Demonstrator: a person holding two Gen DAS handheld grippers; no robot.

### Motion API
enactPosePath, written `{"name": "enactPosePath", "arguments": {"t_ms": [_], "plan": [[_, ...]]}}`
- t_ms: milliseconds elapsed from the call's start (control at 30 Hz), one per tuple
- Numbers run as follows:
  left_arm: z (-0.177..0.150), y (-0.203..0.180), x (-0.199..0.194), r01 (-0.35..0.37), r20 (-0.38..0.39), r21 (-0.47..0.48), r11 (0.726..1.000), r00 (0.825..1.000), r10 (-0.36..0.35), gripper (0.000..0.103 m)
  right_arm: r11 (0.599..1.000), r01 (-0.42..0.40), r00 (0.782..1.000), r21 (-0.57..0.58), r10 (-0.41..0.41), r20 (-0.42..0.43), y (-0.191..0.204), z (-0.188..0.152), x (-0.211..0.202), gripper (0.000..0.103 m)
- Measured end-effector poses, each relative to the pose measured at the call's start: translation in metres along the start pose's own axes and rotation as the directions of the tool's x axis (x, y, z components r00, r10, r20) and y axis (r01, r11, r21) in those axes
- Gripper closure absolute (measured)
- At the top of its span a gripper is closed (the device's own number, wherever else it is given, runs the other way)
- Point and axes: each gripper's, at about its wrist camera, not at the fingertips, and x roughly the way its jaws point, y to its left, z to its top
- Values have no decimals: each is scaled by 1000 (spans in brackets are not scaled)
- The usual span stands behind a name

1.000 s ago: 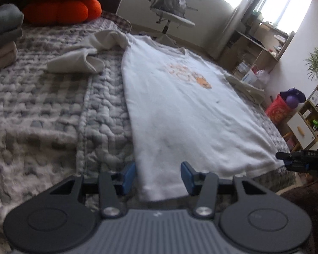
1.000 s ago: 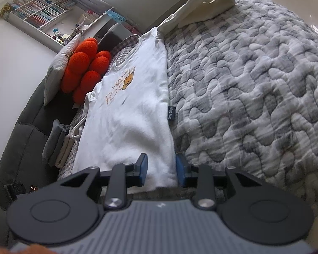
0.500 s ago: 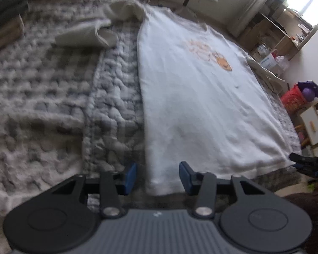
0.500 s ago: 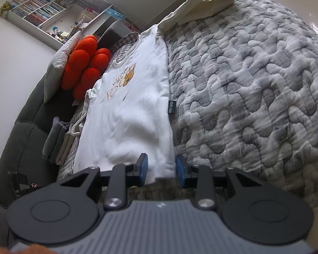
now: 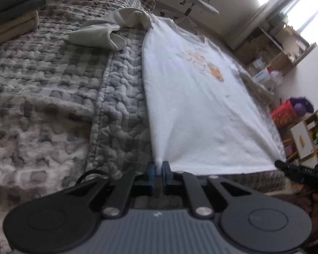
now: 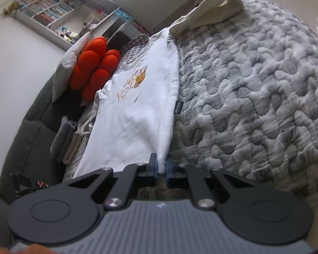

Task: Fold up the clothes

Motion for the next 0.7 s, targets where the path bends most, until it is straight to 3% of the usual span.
{"name": "enactPosePath", "arguments": {"t_ms": [200,300,400,433,467,533,700], "plan": [[-6,-9,23,-67,-27,54,996,997,68,96,998,62,997,12,-61,-39,-9,-6,17,94],[-5,-9,16,-67,4,80,995,998,67,93,997,75,997,-34,-76,-28,-2,-6,11,86],[-3,-7,7,-53,55,76,996,997,49,73,990,98,995,-103,-99,-3,10,-3,6,84],[-1,-6,5,-56,74,61,997,996,51,57,987,108,994,-122,-108,11,14,-1,4,81],[1,-4,2,-58,93,45,997,994,54,50,984,114,993,-134,-111,26,17,1,4,70],[5,0,-2,-61,130,12,998,990,59,49,981,122,992,-154,-114,57,23,7,3,59],[19,16,-9,-13,239,-170,985,970,55,42,976,107,993,-188,-94,76,38,23,12,59]]}}
